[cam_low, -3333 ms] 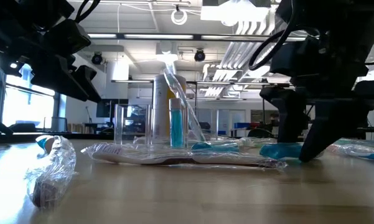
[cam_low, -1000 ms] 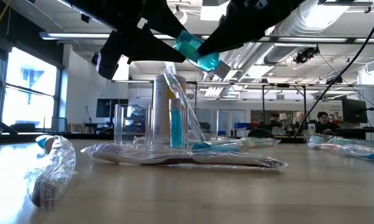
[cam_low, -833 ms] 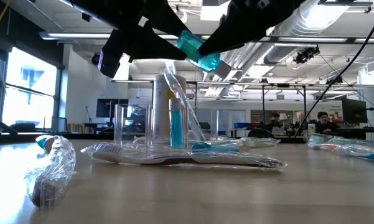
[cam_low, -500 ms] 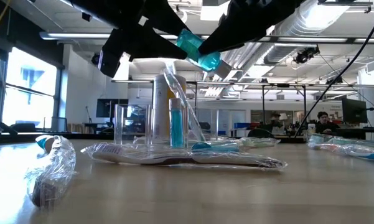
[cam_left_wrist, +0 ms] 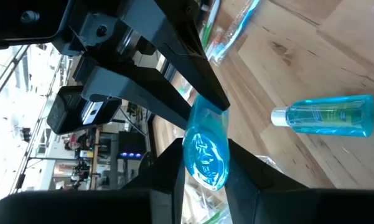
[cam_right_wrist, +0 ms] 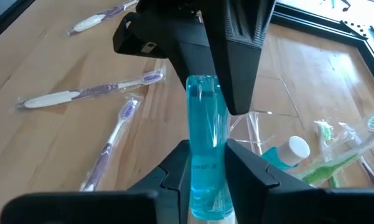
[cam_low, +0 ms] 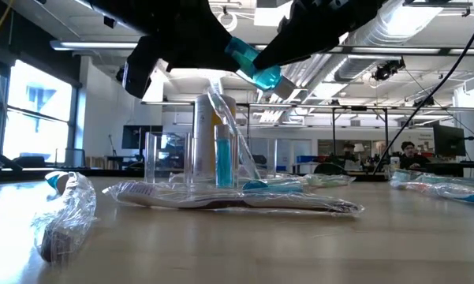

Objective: Pick & Place toothbrushing station
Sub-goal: Put the mouthwash bottle into the transparent organizer

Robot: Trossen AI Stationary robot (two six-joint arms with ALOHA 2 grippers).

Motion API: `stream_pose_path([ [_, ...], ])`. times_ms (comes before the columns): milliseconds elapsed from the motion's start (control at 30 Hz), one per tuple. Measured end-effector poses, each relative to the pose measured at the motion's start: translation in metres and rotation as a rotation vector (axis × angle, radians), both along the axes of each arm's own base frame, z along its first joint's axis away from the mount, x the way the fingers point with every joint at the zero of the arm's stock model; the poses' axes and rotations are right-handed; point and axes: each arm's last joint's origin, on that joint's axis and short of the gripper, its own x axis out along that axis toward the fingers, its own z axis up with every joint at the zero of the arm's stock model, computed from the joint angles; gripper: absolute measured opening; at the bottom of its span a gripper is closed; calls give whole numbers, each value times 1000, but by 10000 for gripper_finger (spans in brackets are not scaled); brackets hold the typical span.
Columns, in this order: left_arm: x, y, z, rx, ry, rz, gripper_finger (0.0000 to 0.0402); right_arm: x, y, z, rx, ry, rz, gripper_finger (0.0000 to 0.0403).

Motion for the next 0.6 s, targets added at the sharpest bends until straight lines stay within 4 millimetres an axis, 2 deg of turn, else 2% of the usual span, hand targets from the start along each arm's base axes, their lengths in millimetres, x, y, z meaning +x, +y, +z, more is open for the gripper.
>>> stream_pose_path([
  [100,0,0,0,-7,-1,7,73,-1,0,-1,-4,11,-2,86],
  [200,-1,1,-1,12,-2,52,73,-2,-3,-3,-52,33,-75,114],
  [433,-16,-9,-5,129,-11,314,70,-11,-7,-11,-129,107,-222,188],
  [600,-30,-15,-3,114,-27,375,70,-17,-7,-12,-47,103,-377,205],
])
